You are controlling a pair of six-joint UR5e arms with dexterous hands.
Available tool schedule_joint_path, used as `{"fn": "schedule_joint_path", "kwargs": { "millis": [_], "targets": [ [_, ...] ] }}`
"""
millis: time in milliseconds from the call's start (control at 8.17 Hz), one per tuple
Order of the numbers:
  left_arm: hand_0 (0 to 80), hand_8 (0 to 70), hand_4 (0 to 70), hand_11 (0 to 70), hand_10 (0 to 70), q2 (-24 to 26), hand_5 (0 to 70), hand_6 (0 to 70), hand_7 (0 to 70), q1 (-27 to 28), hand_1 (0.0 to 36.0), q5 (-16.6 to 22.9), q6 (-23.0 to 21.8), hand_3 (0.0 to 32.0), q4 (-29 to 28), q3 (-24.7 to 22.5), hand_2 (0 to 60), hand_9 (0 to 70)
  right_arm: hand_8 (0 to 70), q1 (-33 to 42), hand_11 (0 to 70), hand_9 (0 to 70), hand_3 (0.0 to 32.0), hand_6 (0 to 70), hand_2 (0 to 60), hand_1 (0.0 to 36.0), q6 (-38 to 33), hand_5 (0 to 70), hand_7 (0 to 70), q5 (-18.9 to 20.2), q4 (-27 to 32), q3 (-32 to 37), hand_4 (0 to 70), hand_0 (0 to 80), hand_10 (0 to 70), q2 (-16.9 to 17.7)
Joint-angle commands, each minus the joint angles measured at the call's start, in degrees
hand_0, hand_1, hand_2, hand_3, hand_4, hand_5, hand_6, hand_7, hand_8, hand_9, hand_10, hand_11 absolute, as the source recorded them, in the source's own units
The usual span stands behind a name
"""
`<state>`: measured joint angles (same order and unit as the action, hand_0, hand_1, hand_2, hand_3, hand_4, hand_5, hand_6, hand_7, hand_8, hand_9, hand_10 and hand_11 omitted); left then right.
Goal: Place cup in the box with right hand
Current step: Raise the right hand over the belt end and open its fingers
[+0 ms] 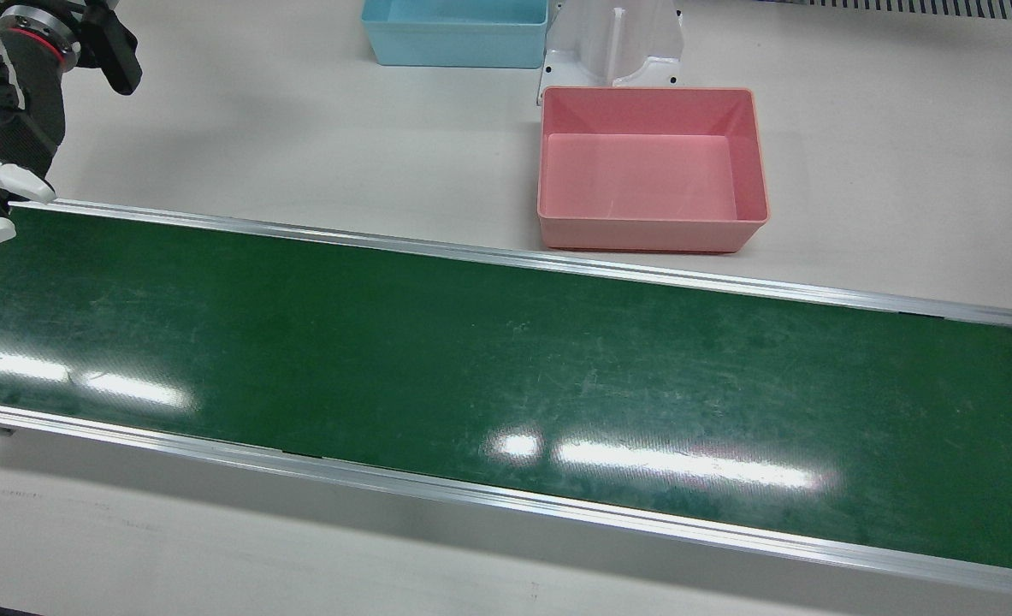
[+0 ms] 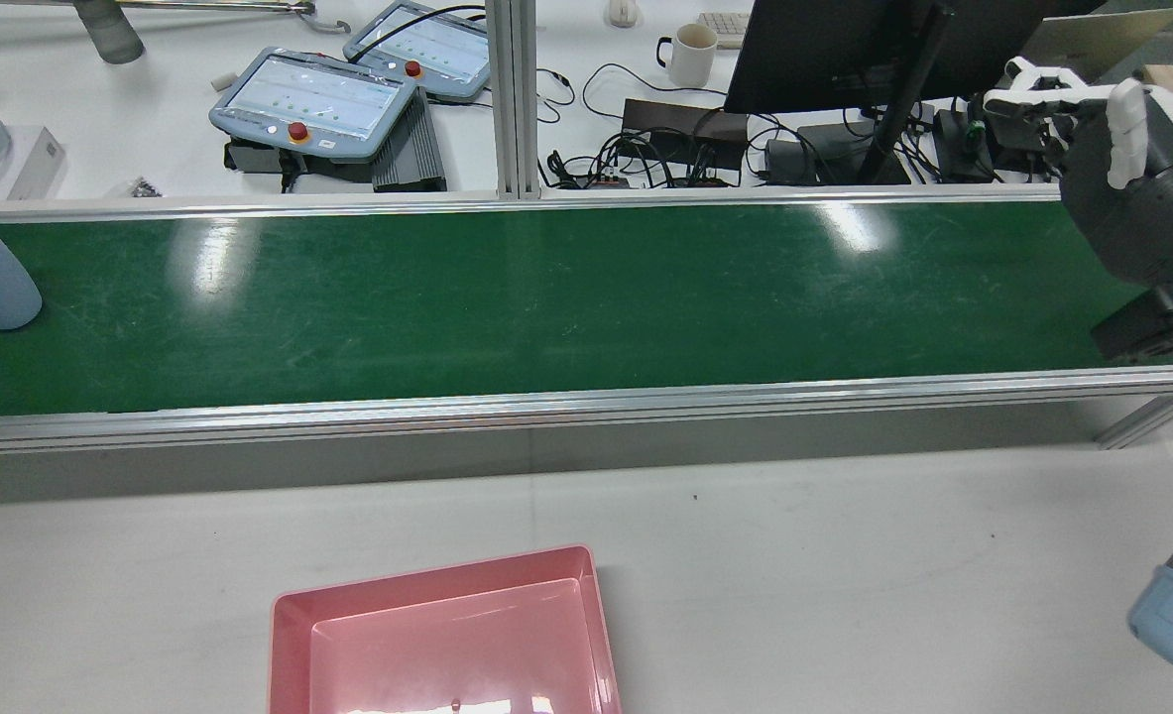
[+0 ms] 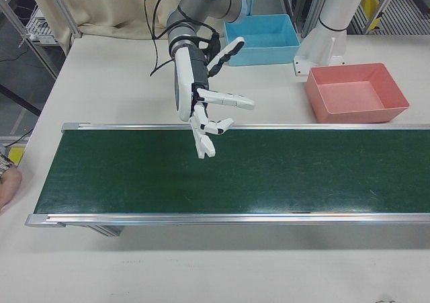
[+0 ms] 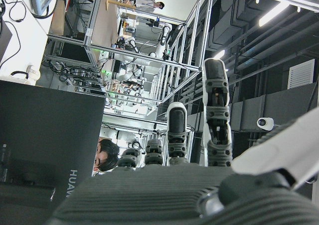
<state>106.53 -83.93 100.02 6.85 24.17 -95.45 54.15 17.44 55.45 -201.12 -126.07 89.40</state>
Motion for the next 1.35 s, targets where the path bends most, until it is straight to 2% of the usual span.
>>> {"fn": "schedule_joint_path", "kwargs": {
  "millis": [0, 122, 245, 490, 612, 735, 857, 980, 1102, 1224],
  "targets": [
    [0.0, 0.0, 0.0, 0.0, 0.0, 0.0, 0.0, 0.0, 0.0, 0.0, 0.0, 0.0, 0.0, 0.0, 0.0, 0.0, 0.0, 0.0, 3.7, 0.6, 10.0, 15.5, 0.0, 11.5, 0.0, 0.1, -0.1, 0.0, 54.5, -0.1, 0.0, -0.2, 70.0, 42.9, 7.4, -0.5],
    [0.0, 0.0, 0.0, 0.0, 0.0, 0.0, 0.0, 0.0, 0.0, 0.0, 0.0, 0.0, 0.0, 0.0, 0.0, 0.0, 0.0, 0.0, 4.1, 0.5, 11.5, 15.6, 0.0, 11.4, 0.0, 1.1, -0.1, 0.0, 52.3, -0.1, 0.0, -0.1, 69.2, 45.2, 8.3, -0.4],
    [0.0, 0.0, 0.0, 0.0, 0.0, 0.0, 0.0, 0.0, 0.0, 0.0, 0.0, 0.0, 0.0, 0.0, 0.0, 0.0, 0.0, 0.0, 4.2, 0.3, 12.1, 15.3, 0.0, 11.0, 0.0, 0.9, 0.0, 0.2, 49.5, -0.1, 0.0, -0.1, 64.9, 45.7, 8.6, -0.4],
    [0.0, 0.0, 0.0, 0.0, 0.0, 0.0, 0.0, 0.0, 0.0, 0.0, 0.0, 0.0, 0.0, 0.0, 0.0, 0.0, 0.0, 0.0, 3.7, -0.2, 12.6, 14.3, 0.0, 11.1, 0.0, 0.6, 0.3, 0.1, 50.8, 0.2, 0.0, 0.2, 62.8, 44.9, 9.0, -0.4],
    [0.0, 0.0, 0.0, 0.0, 0.0, 0.1, 0.0, 0.0, 0.0, 0.0, 0.0, 0.0, 0.0, 0.0, 0.0, 0.0, 0.0, 0.0, 3.8, -0.4, 12.7, 14.8, 0.0, 11.6, 1.0, 1.8, 0.4, 0.0, 53.6, 0.5, -0.1, 0.2, 54.2, 41.1, 9.1, -0.4],
    [0.0, 0.0, 0.0, 0.0, 0.0, 0.0, 0.0, 0.0, 0.0, 0.0, 0.0, 0.0, 0.0, 0.0, 0.0, 0.0, 0.0, 0.0, 3.8, -0.5, 13.2, 13.9, 0.0, 11.2, 0.0, 1.4, 0.4, 0.3, 51.5, 0.6, -0.1, 0.2, 48.5, 41.5, 9.3, -0.4],
    [0.0, 0.0, 0.0, 0.0, 0.0, 0.0, 0.0, 0.0, 0.0, 0.0, 0.0, 0.0, 0.0, 0.0, 0.0, 0.0, 0.0, 0.0, 2.4, -0.5, 12.6, 10.1, 0.0, 9.2, 0.0, 0.0, 0.4, 1.1, 39.9, 0.7, -0.1, 0.0, 40.2, 45.3, 8.6, -0.4],
    [0.0, 0.0, 0.0, 0.0, 0.0, 0.0, 0.0, 0.0, 0.0, 0.0, 0.0, 0.0, -0.1, 0.0, 0.0, 0.0, 0.0, 0.0, 1.1, -0.5, 11.2, 7.3, 0.0, 7.5, 0.0, 0.1, 0.5, 1.6, 33.1, 0.8, -0.1, 0.0, 33.7, 46.0, 7.5, -0.4],
    [0.0, 0.0, 0.0, 0.0, 0.0, 0.0, 0.0, 0.0, 0.0, 0.0, 0.0, 0.0, 0.0, 0.0, 0.0, 0.0, 0.0, 0.0, 0.0, -0.6, 8.4, 4.2, 14.2, 3.8, 0.0, 0.2, 0.6, 1.6, 27.6, 0.9, -0.2, 0.0, 20.6, 45.9, 5.4, -0.4],
    [0.0, 0.0, 0.0, 0.0, 0.0, 0.0, 0.0, 0.0, 0.0, 0.0, 0.0, 0.0, 0.0, 0.0, 0.0, 0.0, 0.0, 0.0, 0.0, -0.5, 6.8, 3.6, 22.4, 2.5, 0.0, 0.1, 0.6, 1.6, 25.4, 0.9, -0.5, 0.0, 15.6, 45.5, 4.3, -0.4]
  ]
}}
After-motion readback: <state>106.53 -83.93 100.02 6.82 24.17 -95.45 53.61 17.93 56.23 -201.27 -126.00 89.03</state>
